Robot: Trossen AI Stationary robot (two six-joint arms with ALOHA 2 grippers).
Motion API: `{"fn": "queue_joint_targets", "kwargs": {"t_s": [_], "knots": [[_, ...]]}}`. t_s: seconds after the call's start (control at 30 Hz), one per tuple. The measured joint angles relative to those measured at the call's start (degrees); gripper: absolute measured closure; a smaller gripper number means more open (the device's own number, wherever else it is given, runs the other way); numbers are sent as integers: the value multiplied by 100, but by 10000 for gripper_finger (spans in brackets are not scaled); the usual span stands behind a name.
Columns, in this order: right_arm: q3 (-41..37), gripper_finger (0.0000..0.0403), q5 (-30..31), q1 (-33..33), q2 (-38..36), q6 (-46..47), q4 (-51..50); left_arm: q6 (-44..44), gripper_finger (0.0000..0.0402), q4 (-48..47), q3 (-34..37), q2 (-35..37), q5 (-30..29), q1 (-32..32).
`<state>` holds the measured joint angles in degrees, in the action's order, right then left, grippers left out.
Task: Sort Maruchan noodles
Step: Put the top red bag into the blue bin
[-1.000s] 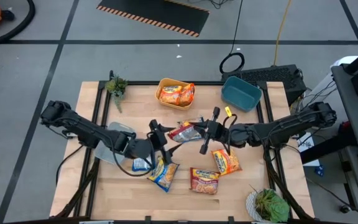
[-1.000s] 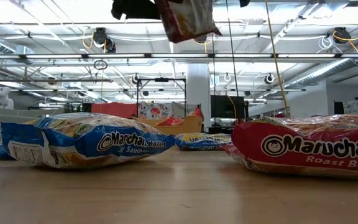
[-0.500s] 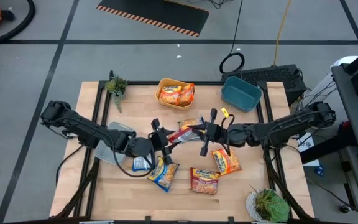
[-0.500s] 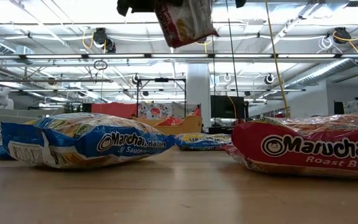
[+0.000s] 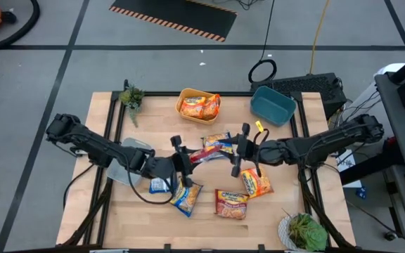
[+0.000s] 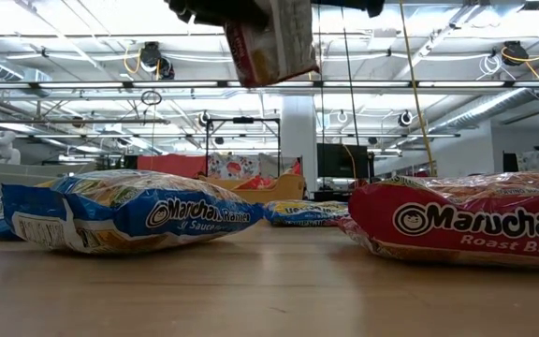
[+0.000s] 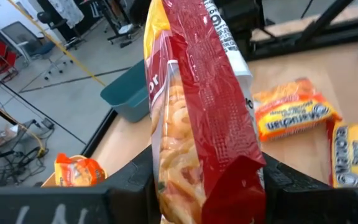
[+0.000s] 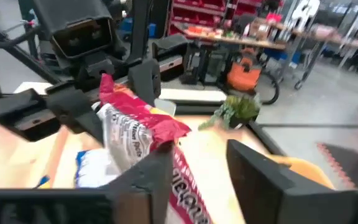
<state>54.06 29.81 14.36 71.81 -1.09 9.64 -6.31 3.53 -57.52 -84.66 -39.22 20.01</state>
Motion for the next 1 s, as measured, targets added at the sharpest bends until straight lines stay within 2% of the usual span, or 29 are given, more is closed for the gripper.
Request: {"fn": "queue_joint_targets", "kwargs": {"t_s": [0.17, 0.3, 0.4, 0.53, 0.7, 0.87, 1.0], "knots": [[0, 199, -10, 46, -292, 308, -463, 73, 251, -358, 0, 0, -4, -27], [25, 175, -385, 95, -154, 346, -320, 171, 251, -630, 0, 0, -4, -97], [407, 156, -397, 113, 277, 283, -575, 67, 251, -866, 0, 0, -6, -140], [1467, 129, 9, 202, 1068, -10, -1576, -30, 251, -1271, 0, 0, -11, -142], [2554, 113, 146, 225, 2038, -207, -2680, -269, 251, -1659, 0, 0, -7, -140], [2827, 112, 163, 87, 2661, -684, -2986, -453, 251, -1852, 0, 0, -22, -81], [2861, 112, 364, -79, 2840, -960, -2828, -735, 251, -1963, 2, 3, -107, 86]]}}
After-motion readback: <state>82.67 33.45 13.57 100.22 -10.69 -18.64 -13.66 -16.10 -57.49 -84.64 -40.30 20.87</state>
